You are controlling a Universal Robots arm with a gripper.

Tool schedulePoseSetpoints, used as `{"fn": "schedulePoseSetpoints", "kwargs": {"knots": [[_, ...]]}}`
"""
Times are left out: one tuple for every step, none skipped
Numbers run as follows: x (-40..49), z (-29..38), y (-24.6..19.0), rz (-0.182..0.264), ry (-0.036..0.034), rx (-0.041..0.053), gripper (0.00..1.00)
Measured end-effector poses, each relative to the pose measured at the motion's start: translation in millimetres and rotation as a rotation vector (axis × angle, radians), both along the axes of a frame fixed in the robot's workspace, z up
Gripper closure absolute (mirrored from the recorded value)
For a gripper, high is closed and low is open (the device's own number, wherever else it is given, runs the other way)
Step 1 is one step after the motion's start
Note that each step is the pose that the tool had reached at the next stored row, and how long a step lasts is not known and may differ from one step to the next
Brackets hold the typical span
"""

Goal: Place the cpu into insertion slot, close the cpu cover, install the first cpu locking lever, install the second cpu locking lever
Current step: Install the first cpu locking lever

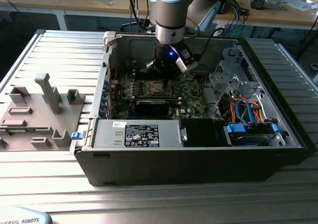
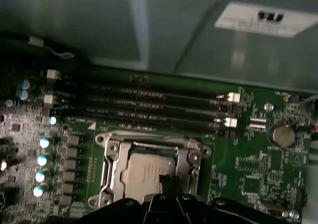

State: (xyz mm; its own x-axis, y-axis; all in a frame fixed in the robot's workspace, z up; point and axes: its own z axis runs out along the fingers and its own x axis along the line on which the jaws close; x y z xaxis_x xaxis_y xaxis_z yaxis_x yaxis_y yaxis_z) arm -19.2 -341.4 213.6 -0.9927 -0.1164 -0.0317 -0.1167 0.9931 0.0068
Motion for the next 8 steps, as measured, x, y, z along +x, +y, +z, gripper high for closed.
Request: {"fn": "schedulePoseSetpoints", "kwargs": {"knots": [[0.0, 0.6, -0.2, 0.0, 0.0, -0.0007, 0.89], [0.0, 5.7, -0.2, 0.0, 0.0001, -0.0007, 0.89], [0.0, 11.8, -0.2, 0.0, 0.0, -0.0005, 0.89], [0.0, 18.1, -0.1, 0.0, -0.0001, -0.001, 0.89], [0.0, 25.4, -0.2, 0.0, 0.0, -0.0016, 0.89], [0.0, 34.3, -0.1, 0.0, -0.0001, -0.0014, 0.89], [0.0, 43.5, -0.2, 0.0, 0.0, -0.0017, 0.89], [0.0, 43.5, -0.1, 0.0, -0.0001, -0.0014, 0.89]]}}
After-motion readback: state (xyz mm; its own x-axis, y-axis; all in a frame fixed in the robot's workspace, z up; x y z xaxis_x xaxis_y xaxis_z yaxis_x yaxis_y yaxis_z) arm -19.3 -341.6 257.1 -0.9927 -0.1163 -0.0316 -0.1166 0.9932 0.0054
